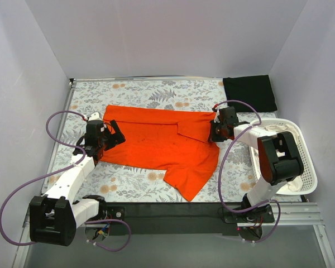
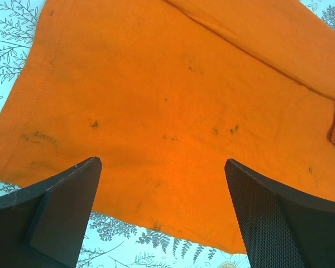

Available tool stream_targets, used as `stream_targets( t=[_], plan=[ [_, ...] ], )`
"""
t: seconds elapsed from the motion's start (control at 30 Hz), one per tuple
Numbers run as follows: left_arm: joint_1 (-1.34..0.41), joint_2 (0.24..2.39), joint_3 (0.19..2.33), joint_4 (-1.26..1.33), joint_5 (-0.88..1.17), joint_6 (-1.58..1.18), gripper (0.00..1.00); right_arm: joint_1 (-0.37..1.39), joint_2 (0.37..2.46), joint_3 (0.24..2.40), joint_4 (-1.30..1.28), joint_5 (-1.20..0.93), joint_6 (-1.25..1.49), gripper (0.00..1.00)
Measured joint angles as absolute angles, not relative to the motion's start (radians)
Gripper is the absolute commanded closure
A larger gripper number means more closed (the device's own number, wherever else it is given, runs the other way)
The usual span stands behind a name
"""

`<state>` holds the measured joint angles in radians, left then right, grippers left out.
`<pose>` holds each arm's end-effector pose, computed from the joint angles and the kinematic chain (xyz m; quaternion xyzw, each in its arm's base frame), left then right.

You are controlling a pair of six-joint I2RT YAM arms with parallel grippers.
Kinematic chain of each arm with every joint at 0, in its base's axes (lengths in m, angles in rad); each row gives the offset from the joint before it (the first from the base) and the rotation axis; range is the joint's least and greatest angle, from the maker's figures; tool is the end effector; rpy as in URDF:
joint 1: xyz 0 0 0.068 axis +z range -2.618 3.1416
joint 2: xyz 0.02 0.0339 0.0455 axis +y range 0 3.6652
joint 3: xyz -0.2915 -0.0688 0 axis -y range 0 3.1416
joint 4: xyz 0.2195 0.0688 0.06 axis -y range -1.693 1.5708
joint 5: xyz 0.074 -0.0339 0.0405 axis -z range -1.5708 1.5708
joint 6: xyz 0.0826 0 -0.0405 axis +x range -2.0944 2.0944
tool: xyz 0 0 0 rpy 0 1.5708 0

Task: Fold and stack the t-shirts
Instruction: Fold the tshirt

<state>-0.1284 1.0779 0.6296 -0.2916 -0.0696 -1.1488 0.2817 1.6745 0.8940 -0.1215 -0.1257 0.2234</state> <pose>0.2203 -0.0227 0.2238 -0.4588 0.7911 -0.2149 0.3428 0.3286 0.1059 0.1693 -0.0481 0.9417 0.1393 0.3023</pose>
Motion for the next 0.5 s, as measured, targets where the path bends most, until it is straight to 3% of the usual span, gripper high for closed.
stream_targets(
  t=[0.17, 0.5],
  plan=[
    [-0.128, 1.078, 0.63, -0.292, -0.069, -1.149, 0.14, 0.282, 1.665, 0.894, -0.137, -0.126, 0.215, 0.85],
    [-0.128, 1.078, 0.63, -0.292, -0.069, -1.149, 0.14, 0.292, 1.662, 0.914, -0.176, -0.138, 0.21, 0.84]
  ],
)
